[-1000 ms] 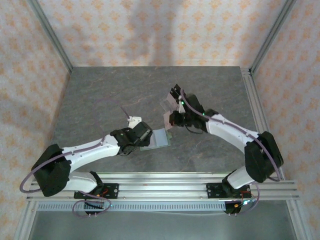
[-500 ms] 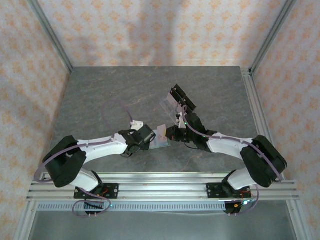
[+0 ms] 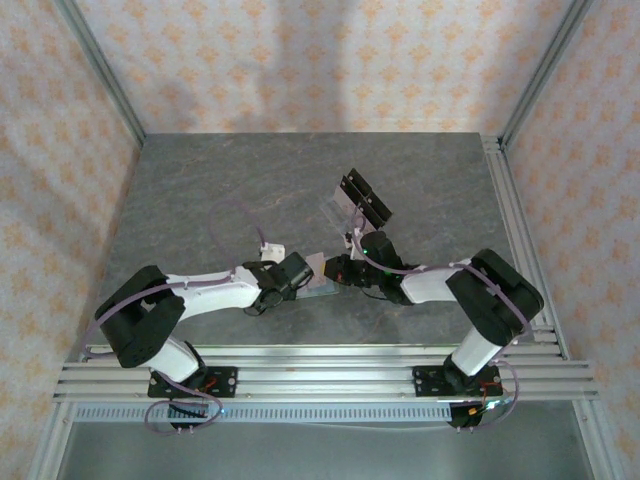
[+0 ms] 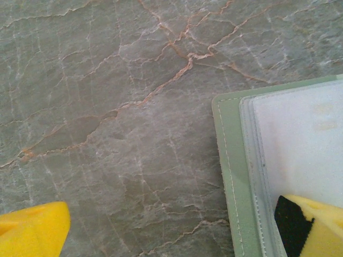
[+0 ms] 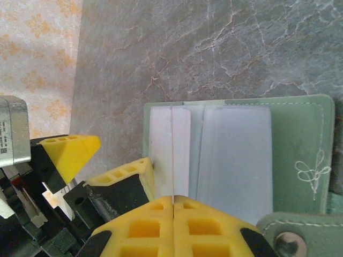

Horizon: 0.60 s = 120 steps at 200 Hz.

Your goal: Put the credit cards into the card holder

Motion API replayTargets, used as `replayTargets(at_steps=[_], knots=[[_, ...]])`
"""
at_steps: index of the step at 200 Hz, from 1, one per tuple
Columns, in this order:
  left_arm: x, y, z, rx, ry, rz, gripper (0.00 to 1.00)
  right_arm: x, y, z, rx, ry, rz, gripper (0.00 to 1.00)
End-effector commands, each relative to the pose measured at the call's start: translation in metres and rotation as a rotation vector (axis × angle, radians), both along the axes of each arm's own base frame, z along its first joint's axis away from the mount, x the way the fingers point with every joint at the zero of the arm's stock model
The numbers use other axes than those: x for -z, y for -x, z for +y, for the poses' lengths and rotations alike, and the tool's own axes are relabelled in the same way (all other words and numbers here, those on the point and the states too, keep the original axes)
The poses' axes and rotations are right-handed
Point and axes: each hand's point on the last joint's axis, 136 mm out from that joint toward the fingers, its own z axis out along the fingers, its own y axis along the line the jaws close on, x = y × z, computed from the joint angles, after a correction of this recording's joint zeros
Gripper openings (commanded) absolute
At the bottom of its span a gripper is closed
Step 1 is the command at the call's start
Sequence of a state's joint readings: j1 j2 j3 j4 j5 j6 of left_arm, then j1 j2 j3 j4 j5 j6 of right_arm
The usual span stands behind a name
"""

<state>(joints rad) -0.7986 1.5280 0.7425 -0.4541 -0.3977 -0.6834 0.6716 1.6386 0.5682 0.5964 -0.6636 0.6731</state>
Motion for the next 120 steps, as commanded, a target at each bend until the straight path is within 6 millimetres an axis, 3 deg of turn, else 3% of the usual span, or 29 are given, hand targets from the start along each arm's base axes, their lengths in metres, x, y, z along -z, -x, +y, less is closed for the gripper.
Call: replayTargets(at_steps=[1,120], knots=[[0.007,0.012,0.018,-0.017,-0.081,0.021,1.00,-0.004,0.000,0.006,-0.017,-0.036,-0.031,0.00],[0.006,0.015,0.018,-0.025,-0.064,0.020,1.00,0.013,-0.003,0.012,-0.023,-0.047,-0.018,0.00]])
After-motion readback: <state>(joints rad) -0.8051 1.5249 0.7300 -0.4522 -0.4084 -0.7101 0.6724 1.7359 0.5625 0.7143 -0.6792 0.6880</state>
